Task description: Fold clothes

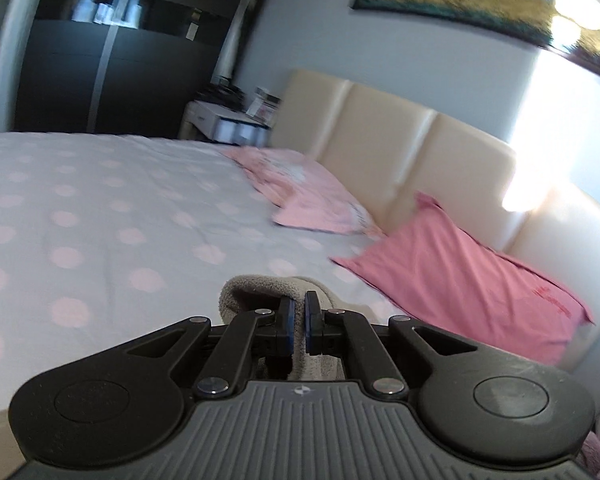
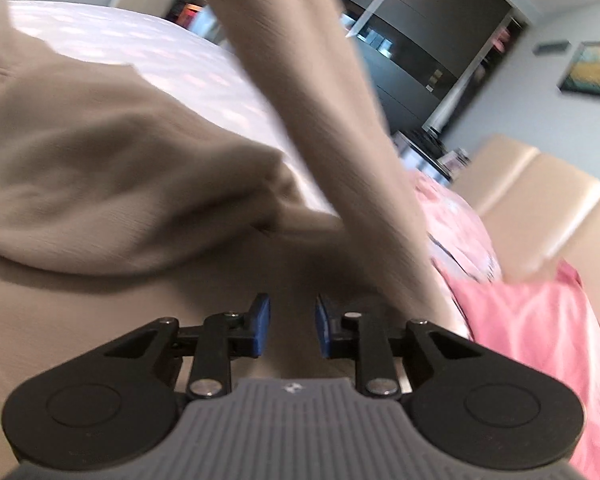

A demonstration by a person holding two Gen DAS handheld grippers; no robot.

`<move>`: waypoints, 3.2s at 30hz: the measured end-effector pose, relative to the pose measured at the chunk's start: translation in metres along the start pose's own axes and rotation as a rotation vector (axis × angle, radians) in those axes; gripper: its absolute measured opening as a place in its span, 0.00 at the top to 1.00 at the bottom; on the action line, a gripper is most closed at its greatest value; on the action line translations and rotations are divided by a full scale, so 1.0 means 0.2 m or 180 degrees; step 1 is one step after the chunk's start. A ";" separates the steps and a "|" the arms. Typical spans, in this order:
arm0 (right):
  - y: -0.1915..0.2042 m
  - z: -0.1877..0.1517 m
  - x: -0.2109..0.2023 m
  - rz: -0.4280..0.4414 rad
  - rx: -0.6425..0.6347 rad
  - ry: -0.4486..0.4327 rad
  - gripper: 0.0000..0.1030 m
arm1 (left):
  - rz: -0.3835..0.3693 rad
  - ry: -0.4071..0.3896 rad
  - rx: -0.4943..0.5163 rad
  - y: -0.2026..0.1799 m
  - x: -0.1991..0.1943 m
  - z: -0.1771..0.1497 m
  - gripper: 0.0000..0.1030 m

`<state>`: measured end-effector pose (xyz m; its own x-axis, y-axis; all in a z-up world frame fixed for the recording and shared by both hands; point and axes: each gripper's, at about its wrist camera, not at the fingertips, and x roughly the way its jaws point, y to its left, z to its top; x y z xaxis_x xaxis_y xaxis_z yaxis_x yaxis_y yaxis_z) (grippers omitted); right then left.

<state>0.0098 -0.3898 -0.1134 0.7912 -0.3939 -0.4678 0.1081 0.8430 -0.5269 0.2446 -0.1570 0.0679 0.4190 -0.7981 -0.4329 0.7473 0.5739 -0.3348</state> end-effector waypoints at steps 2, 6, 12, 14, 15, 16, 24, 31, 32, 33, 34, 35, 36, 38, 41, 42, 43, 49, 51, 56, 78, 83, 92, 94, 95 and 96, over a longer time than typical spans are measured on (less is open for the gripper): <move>-0.04 -0.02 0.05 -0.0030 0.0070 0.0095 0.76 | 0.0170 -0.0059 -0.0057 0.08 -0.05 0.01 0.98; -0.10 -0.06 0.13 0.0004 0.0222 0.0317 0.78 | 0.0496 -0.0051 -0.0232 0.26 -0.11 -0.03 0.98; -0.06 -0.04 0.09 0.0023 0.0169 0.0235 0.78 | 0.0866 0.0319 -0.0390 0.48 -0.07 -0.18 0.98; -0.03 -0.05 0.08 0.0044 0.0025 0.0189 0.78 | 0.0993 0.0483 -0.0440 0.57 -0.04 -0.25 0.98; -0.02 -0.05 0.08 0.0057 -0.0016 0.0192 0.78 | 0.1031 0.0557 -0.0482 0.61 -0.02 -0.28 0.98; -0.01 -0.06 0.08 0.0067 -0.0037 0.0204 0.78 | 0.1050 0.0635 -0.0541 0.65 0.00 -0.32 0.98; 0.04 -0.08 0.05 0.0065 -0.0341 0.0180 0.75 | 0.1222 0.1089 -0.0491 0.80 0.14 -0.56 0.98; 0.04 -0.07 0.00 -0.0051 -0.0507 0.0013 0.74 | 0.1065 0.0759 -0.0616 0.72 -0.04 -0.40 0.98; 0.03 -0.07 0.00 -0.0067 -0.0505 0.0015 0.75 | 0.1027 0.0724 -0.0646 0.70 -0.07 -0.36 0.98; 0.03 -0.07 -0.01 -0.0076 -0.0489 0.0012 0.75 | 0.1013 0.0706 -0.0666 0.69 -0.11 -0.33 0.98; 0.02 -0.07 -0.01 -0.0088 -0.0477 0.0000 0.76 | 0.1003 0.0702 -0.0671 0.68 -0.13 -0.31 0.98; 0.02 -0.06 -0.01 -0.0098 -0.0468 -0.0004 0.76 | 0.1003 0.0711 -0.0646 0.67 -0.14 -0.30 0.98; 0.02 -0.06 -0.01 -0.0093 -0.0465 0.0010 0.76 | 0.1019 0.0734 -0.0608 0.66 -0.14 -0.29 0.98; 0.03 -0.05 0.00 -0.0050 -0.0451 0.0042 0.75 | 0.1141 0.0889 -0.0473 0.67 -0.06 -0.33 0.98; 0.01 -0.03 0.01 0.0084 -0.0436 0.0045 0.68 | 0.1344 0.1208 -0.0246 0.73 0.10 -0.45 0.98; 0.01 -0.03 -0.01 0.0138 -0.0441 0.0011 0.67 | 0.1374 0.1266 -0.0212 0.74 0.14 -0.49 0.98; 0.00 -0.04 -0.03 0.0192 -0.0446 -0.0023 0.66 | 0.1390 0.1297 -0.0204 0.76 0.16 -0.51 0.98; -0.04 -0.01 -0.16 0.0350 -0.0366 -0.0299 0.66 | 0.1432 0.1245 -0.0133 0.75 0.16 -0.51 0.95; -0.08 0.01 -0.19 0.0377 -0.0251 -0.0415 0.67 | 0.1471 0.1211 -0.0107 0.72 0.14 -0.49 0.93; -0.23 0.12 -0.17 0.0362 0.0286 -0.0537 0.81 | 0.1579 0.0929 0.0036 0.59 0.05 -0.41 0.84; -0.08 0.08 0.26 0.0760 0.1157 0.0366 0.81 | 0.1383 0.1318 0.0688 0.48 0.29 -0.75 0.79; -0.06 0.08 0.26 0.0737 0.1138 0.0416 0.79 | 0.1416 0.1305 0.0862 0.42 0.26 -0.75 0.79; -0.35 0.40 0.00 0.1461 0.1143 0.0473 0.59 | 0.1292 0.1030 0.0714 0.17 -0.08 -0.41 0.77; -0.40 0.51 -0.13 0.1561 0.1116 0.0432 0.59 | 0.1240 0.0928 0.0673 0.08 -0.18 -0.35 0.73; -0.41 0.56 -0.19 0.1611 0.1095 0.0420 0.59 | 0.1225 0.0886 0.0654 0.04 -0.23 -0.32 0.73; -0.42 0.61 -0.26 0.1645 0.1077 0.0411 0.59 | 0.1218 0.0856 0.0640 0.01 -0.28 -0.30 0.72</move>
<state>0.0330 -0.3966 0.0418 0.7155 0.0720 -0.6949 -0.0675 0.9971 0.0339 0.1910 -0.1002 0.0415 0.5544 -0.4470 -0.7020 0.6617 0.7483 0.0461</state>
